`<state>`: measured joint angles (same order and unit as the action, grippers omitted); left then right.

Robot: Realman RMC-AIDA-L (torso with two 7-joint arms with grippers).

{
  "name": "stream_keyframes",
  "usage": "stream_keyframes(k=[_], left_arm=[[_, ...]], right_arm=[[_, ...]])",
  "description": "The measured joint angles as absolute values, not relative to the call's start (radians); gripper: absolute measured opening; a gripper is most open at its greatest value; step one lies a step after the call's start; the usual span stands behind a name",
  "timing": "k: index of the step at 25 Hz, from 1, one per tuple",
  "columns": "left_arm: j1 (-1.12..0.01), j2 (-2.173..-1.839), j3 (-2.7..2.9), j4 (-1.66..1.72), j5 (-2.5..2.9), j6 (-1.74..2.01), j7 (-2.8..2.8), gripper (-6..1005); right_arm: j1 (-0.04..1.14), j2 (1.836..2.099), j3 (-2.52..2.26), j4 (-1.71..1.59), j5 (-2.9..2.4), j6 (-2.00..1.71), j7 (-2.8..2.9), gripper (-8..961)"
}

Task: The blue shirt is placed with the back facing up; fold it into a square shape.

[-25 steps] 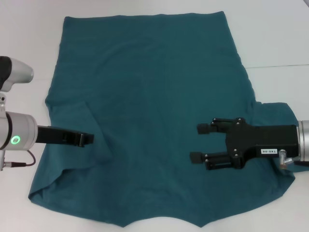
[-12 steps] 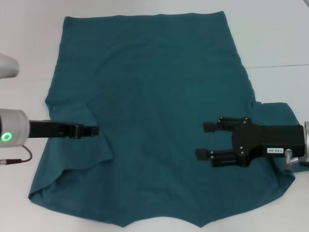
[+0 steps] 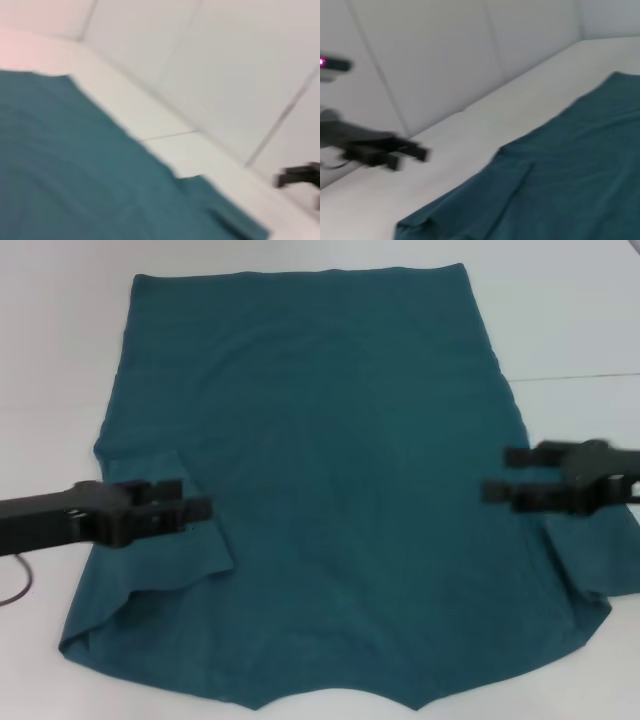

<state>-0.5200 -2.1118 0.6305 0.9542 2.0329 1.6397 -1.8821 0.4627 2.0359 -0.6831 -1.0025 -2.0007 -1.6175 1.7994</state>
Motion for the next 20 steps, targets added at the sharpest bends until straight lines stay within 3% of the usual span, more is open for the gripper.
stream_keyframes(k=[1,6,20], left_arm=[[-0.529,-2.085,0.576,0.897,2.023,1.719,-1.849,702],[-0.536,-2.057,0.500,0.855,2.047,1.819,-1.823,703],[-0.542,-2.055,0.501,0.856,2.143,1.856,-1.819,702]], right_arm=[[0.453,2.036,-0.677,-1.034,-2.006,-1.613,1.822,885],[0.419,2.039,-0.620,-1.213,-2.077,-1.625,1.925,884],[0.437,2.046,-0.602,-1.457,-2.536,-1.694,2.331,832]])
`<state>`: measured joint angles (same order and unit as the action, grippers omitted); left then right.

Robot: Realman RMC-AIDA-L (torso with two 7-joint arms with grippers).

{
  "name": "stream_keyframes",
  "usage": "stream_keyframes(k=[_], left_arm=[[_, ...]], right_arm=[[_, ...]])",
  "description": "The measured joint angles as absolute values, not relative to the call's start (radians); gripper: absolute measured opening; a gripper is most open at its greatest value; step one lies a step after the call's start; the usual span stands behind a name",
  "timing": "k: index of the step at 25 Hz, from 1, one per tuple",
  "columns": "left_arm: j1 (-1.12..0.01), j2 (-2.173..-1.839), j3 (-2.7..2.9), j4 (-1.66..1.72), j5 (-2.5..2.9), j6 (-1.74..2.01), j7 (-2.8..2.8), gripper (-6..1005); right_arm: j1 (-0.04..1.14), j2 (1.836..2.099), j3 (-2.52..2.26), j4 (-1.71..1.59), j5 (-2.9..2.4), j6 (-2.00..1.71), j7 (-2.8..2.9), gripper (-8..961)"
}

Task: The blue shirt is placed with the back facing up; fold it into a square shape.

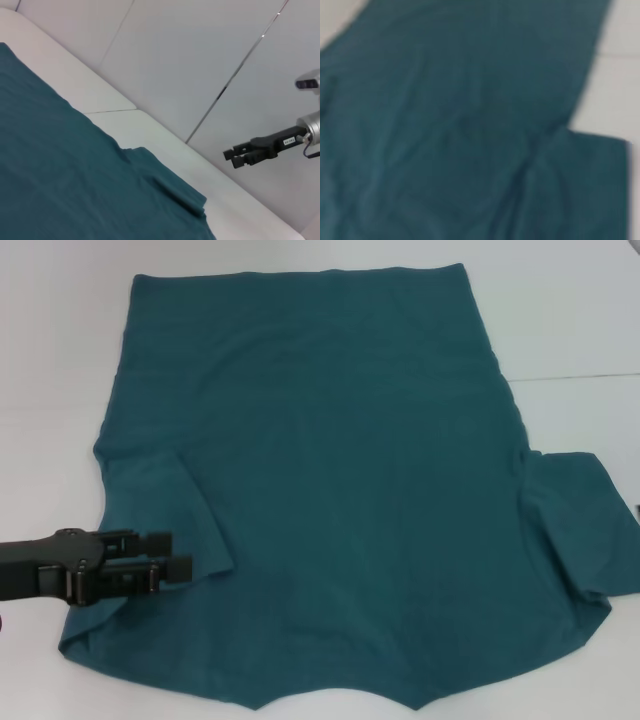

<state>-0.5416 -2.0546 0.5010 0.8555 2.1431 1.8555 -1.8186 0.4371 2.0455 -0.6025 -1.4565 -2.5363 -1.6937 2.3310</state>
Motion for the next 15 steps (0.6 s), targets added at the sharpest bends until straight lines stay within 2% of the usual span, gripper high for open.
stream_keyframes(k=[11,15], left_arm=[[-0.544,-2.057,0.528,0.848,2.151,1.797,-1.816,703],[-0.546,-2.059,0.539,0.828,2.159,1.778,-1.813,703]], right_arm=[[0.425,2.048,-0.594,-1.430,-2.696,-1.646,2.432,760],[0.425,2.060,-0.594,-1.407,-2.752,-1.613,2.438,747]])
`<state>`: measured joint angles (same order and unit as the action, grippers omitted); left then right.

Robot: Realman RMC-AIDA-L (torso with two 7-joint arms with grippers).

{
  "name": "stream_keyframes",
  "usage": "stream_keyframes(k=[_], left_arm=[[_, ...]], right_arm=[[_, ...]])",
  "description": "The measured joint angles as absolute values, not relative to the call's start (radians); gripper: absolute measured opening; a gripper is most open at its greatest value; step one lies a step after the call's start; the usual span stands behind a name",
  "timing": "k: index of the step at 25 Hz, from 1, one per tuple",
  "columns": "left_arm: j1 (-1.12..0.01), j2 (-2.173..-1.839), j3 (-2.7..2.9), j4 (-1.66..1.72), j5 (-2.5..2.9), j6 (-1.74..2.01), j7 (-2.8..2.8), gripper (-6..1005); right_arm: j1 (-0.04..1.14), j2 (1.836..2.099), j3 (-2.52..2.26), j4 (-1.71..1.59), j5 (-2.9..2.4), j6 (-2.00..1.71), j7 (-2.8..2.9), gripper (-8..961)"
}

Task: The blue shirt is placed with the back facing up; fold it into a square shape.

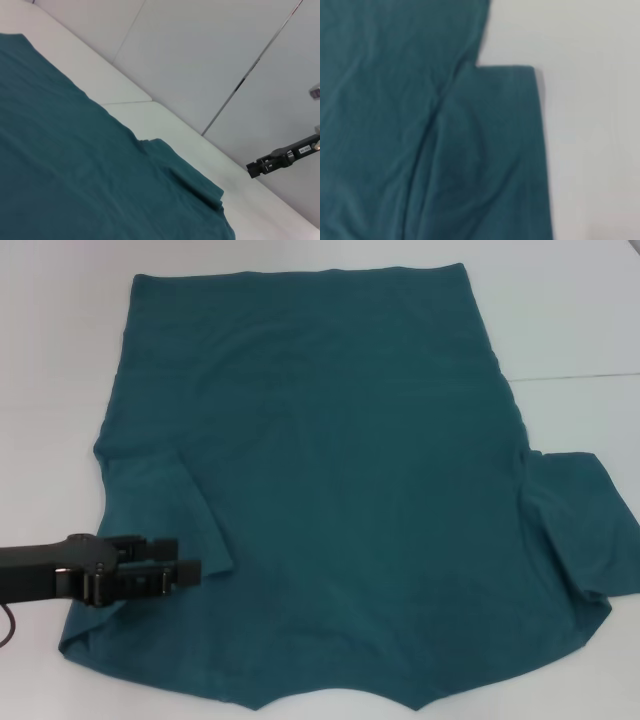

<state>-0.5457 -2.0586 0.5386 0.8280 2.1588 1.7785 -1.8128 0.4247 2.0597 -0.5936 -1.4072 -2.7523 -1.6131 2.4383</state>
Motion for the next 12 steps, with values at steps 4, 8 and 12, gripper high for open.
stream_keyframes(k=[4,8,12], left_arm=[[-0.549,-2.059,0.540,0.824,2.165,1.775,-1.807,703],[-0.552,-2.059,0.541,0.816,2.165,1.763,-1.808,702],[-0.555,-2.059,0.541,0.812,2.165,1.759,-1.811,702]], right_arm=[[0.423,2.077,-0.588,-1.389,-2.770,-1.559,2.439,746],[0.430,2.082,-0.589,-1.326,-2.772,-1.507,2.438,743],[0.440,2.084,-0.599,-1.266,-2.772,-1.448,2.431,740]])
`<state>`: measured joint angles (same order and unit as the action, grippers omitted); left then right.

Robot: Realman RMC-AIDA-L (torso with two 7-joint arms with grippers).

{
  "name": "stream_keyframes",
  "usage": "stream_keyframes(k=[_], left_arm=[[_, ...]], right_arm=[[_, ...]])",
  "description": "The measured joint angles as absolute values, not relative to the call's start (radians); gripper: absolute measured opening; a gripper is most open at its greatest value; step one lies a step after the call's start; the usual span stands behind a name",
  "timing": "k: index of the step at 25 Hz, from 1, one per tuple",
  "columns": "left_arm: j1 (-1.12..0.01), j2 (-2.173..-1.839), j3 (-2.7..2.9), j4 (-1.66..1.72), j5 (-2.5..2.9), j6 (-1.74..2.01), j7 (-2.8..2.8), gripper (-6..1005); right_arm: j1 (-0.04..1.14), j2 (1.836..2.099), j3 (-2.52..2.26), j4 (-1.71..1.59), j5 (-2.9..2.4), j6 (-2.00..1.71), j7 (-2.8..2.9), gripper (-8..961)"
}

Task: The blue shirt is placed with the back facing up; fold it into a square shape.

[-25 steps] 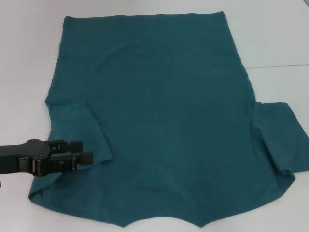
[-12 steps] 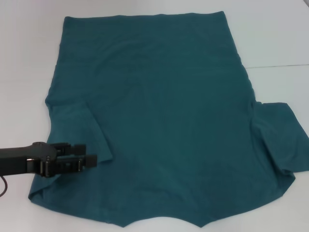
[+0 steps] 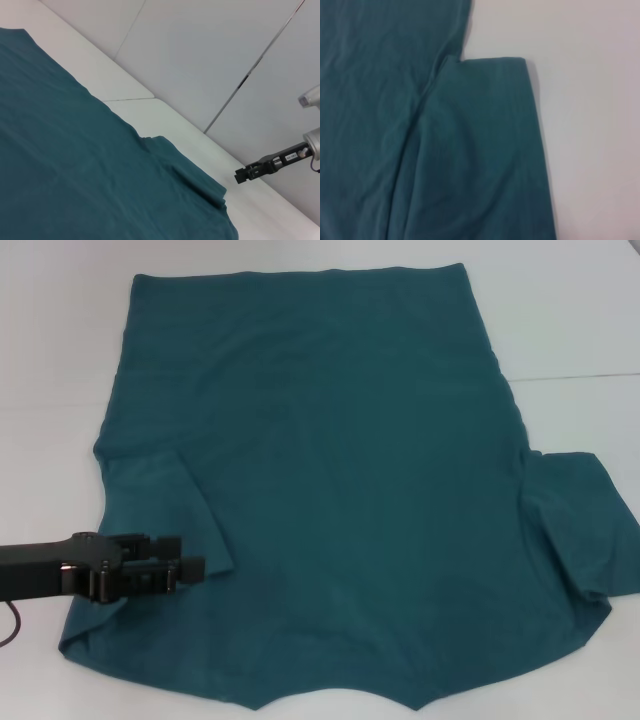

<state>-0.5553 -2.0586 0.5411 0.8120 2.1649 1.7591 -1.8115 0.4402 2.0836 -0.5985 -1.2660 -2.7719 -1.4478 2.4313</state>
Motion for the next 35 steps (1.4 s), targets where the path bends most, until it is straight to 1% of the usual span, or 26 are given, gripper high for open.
stream_keyframes(k=[9,20,35], left_arm=[[-0.558,-2.059,0.542,0.810,2.165,1.759,-1.811,702],[-0.561,-2.059,0.542,0.800,2.164,1.745,-1.806,702],[-0.561,-2.059,0.541,0.799,2.164,1.735,-1.805,703]], right_arm=[[0.465,2.080,-0.614,-1.196,-2.779,-1.414,2.431,733],[0.478,2.086,-0.622,-1.174,-2.826,-1.387,2.442,724],[0.496,2.084,-0.632,-1.125,-2.836,-1.368,2.441,713]])
